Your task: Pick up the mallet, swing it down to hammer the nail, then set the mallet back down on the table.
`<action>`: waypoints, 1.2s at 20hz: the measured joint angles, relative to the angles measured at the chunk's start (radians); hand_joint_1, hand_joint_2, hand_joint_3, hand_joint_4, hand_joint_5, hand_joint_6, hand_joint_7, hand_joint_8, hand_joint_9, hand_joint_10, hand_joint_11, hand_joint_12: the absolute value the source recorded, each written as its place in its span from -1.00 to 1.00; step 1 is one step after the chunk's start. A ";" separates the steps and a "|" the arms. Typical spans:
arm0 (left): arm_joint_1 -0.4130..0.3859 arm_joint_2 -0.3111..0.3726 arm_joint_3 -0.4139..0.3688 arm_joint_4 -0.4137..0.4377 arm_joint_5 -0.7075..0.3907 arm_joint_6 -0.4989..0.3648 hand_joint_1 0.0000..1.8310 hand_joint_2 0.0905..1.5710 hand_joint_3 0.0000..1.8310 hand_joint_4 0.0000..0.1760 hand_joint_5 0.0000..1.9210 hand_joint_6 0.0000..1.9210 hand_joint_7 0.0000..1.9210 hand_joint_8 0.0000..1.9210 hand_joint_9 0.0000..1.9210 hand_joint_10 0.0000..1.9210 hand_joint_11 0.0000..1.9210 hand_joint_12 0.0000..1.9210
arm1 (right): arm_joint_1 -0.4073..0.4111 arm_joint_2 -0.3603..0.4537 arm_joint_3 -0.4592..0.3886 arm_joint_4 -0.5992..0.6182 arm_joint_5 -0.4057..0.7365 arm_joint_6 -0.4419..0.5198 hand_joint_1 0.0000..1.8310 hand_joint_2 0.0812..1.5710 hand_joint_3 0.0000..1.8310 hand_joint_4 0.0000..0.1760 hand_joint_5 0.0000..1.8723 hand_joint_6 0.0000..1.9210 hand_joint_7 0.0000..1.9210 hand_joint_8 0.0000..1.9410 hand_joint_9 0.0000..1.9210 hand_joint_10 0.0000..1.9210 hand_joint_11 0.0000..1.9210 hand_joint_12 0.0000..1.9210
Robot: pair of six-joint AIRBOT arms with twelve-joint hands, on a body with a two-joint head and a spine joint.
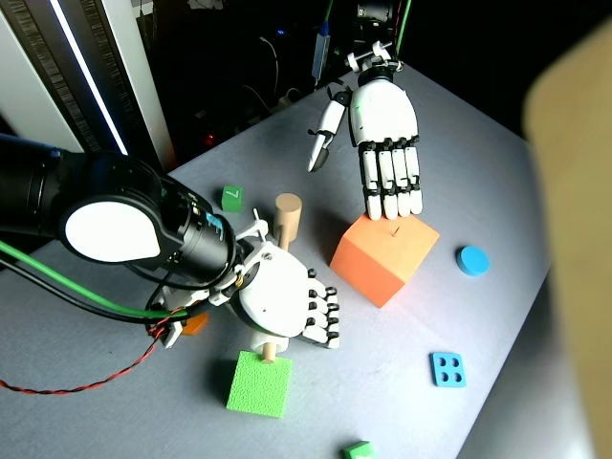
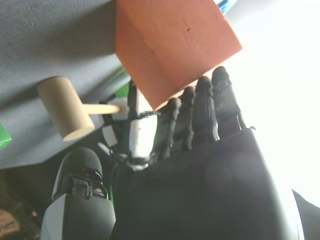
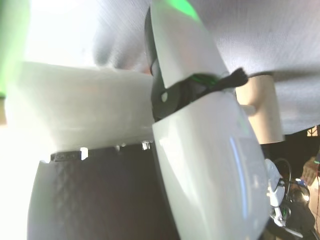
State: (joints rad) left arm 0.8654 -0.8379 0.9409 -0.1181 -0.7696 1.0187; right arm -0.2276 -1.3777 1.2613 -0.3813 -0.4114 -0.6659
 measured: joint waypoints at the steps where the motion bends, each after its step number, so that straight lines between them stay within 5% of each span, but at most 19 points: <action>1: 0.000 0.000 0.000 0.000 0.000 0.000 -1.00 0.48 -1.00 -1.00 -0.98 -0.99 -1.00 -1.00 -1.00 -1.00 -1.00 -1.00 | 0.000 0.001 0.000 0.000 -0.001 0.000 0.42 0.23 -1.00 -1.00 -0.83 -0.97 -0.84 -0.98 -0.84 -0.96 -1.00 -0.27; 3: 0.004 0.000 0.000 0.000 -0.003 0.000 -1.00 0.48 -1.00 -1.00 -0.98 -1.00 -1.00 -1.00 -1.00 -1.00 -1.00 -1.00 | 0.000 0.002 0.000 0.000 -0.002 0.000 0.40 0.26 -0.99 -1.00 -0.72 -0.98 -0.71 -0.98 -0.72 -0.95 -1.00 0.02; 9: 0.006 -0.002 0.000 0.000 -0.007 0.000 -1.00 0.48 -1.00 -1.00 -0.98 -1.00 -1.00 -1.00 -1.00 -1.00 -1.00 -1.00 | 0.000 0.004 0.000 -0.002 0.018 0.000 0.45 0.30 -0.99 -1.00 -0.56 -0.96 -0.49 -0.95 -0.50 -0.89 -1.00 0.33; 12: 0.008 -0.005 0.000 -0.001 -0.010 0.000 -1.00 0.47 -1.00 -1.00 -0.96 -0.99 -1.00 -1.00 -1.00 -1.00 -1.00 -1.00 | 0.002 0.005 0.000 -0.005 0.030 0.000 0.47 0.31 -1.00 -1.00 -0.30 -0.90 -0.25 -0.84 -0.50 -0.24 -1.00 0.58; 13: 0.008 -0.007 0.000 -0.002 -0.012 -0.001 -1.00 0.48 -1.00 -1.00 -0.97 -1.00 -1.00 -1.00 -1.00 -1.00 -1.00 -1.00 | 0.003 0.005 0.000 -0.005 0.031 0.000 0.48 0.34 -1.00 -1.00 -0.25 -0.85 -0.21 -0.74 -0.50 -0.05 -0.96 0.62; 14: 0.008 -0.007 0.000 -0.002 -0.012 -0.001 -1.00 0.47 -1.00 -1.00 -0.97 -1.00 -1.00 -1.00 -1.00 -1.00 -1.00 -1.00 | 0.005 0.005 0.000 -0.005 0.036 0.001 0.46 0.46 -0.99 -1.00 -0.32 -0.54 -0.18 0.12 -0.50 0.12 -0.90 0.65; 15: 0.008 -0.007 -0.001 -0.002 -0.012 -0.001 -1.00 0.47 -1.00 -1.00 -0.97 -1.00 -1.00 -1.00 -1.00 -1.00 -1.00 -1.00 | 0.006 0.007 0.000 -0.005 0.037 0.001 0.31 0.54 -1.00 -1.00 -0.27 0.18 -0.20 0.44 -0.46 0.38 -0.79 0.72; 16: 0.008 -0.007 -0.001 -0.002 -0.012 -0.002 -1.00 0.47 -1.00 -1.00 -0.98 -1.00 -1.00 -1.00 -1.00 -1.00 -1.00 -1.00 | 0.006 0.011 -0.002 -0.004 0.039 0.004 0.28 0.57 -1.00 -1.00 -0.24 0.29 -0.25 0.60 -0.48 0.57 -0.76 0.78; 19: 0.009 -0.007 -0.001 -0.003 -0.012 -0.002 -1.00 0.47 -1.00 -1.00 -0.98 -1.00 -1.00 -1.00 -1.00 -1.00 -1.00 -1.00 | 0.006 0.020 -0.010 0.003 -0.003 0.003 0.22 0.67 -0.99 -1.00 -0.31 0.45 -0.37 0.82 -0.53 0.90 -0.69 1.00; 23: 0.009 -0.008 -0.001 -0.003 -0.012 -0.002 -1.00 0.47 -1.00 -1.00 -0.98 -0.99 -1.00 -1.00 -1.00 -1.00 -1.00 -1.00 | 0.012 0.040 -0.039 0.000 -0.010 0.000 0.25 0.69 -1.00 -1.00 -0.30 0.30 -0.41 0.96 -0.45 1.00 -0.53 1.00; 24: 0.009 -0.008 -0.001 -0.003 -0.012 -0.002 -1.00 0.47 -1.00 -1.00 -0.97 -0.99 -1.00 -1.00 -1.00 -1.00 -1.00 -1.00 | 0.017 0.046 -0.051 -0.001 -0.012 -0.002 0.18 0.62 -1.00 -1.00 -0.27 0.48 -0.34 0.99 -0.36 1.00 -0.45 1.00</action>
State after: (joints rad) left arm 0.8745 -0.8455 0.9401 -0.1215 -0.7818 1.0172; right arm -0.2104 -1.3319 1.2106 -0.3820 -0.4232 -0.6674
